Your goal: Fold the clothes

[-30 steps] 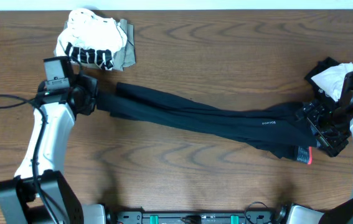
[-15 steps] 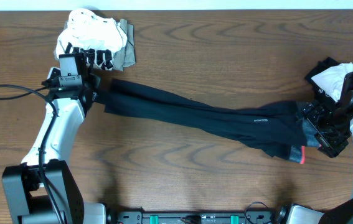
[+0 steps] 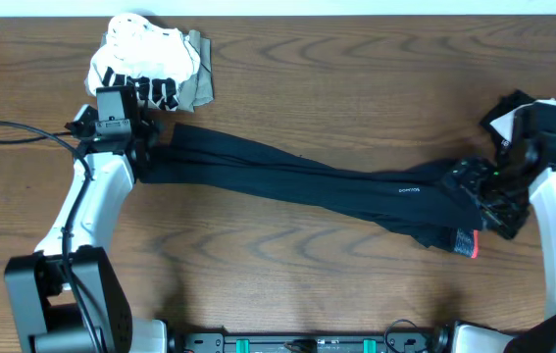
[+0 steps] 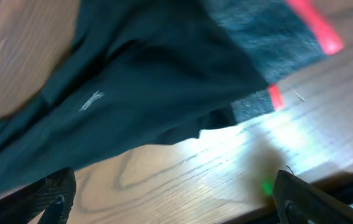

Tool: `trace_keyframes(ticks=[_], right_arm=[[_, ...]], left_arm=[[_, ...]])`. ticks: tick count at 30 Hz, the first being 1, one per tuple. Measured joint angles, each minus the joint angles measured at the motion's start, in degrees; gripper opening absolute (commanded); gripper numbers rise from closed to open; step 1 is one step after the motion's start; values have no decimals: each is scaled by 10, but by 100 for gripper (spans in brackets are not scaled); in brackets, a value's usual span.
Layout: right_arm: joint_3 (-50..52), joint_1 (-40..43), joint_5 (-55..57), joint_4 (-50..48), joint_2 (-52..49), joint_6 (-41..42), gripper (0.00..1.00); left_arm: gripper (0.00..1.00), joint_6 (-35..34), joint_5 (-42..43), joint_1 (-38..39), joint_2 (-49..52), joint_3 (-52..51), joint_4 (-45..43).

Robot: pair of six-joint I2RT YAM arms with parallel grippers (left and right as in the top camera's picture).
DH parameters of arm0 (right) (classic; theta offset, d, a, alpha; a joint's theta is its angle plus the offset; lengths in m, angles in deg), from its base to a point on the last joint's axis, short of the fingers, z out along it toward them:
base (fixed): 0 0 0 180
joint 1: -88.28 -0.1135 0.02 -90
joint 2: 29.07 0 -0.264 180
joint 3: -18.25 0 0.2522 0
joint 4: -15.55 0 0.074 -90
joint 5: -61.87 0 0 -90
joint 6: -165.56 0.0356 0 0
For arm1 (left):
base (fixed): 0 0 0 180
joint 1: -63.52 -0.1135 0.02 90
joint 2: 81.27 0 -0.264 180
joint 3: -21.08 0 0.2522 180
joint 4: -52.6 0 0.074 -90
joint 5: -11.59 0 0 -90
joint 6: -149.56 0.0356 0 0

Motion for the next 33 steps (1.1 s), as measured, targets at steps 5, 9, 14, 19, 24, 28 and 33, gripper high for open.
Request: trace_keyframes(ticks=[5,9,14,19,24,28,33], right_arm=[[0,-87,-14,-24,0,-7,99],[0,-169,-52,-61,0,14,98],[-1,-277,-77,-125,-1,64,98],[-2,-379,-14,-191,-16,29,99],[-2,-423,85,-237,-52,-106,99],[-2,-437,129,-284,-82,-243,99],[-2,-470,151,-306,-127,-358,99]], left_arm=[[98,-3,25,0,-67,0,107],[98,-47,34,-5,-123,0,205],[98,-89,43,-30,-136,0,274],[98,-103,75,-63,-136,1,346],[98,-108,104,-79,-136,1,394],[98,-108,112,-79,-136,0,416],[98,-108,118,-79,-136,0,432]])
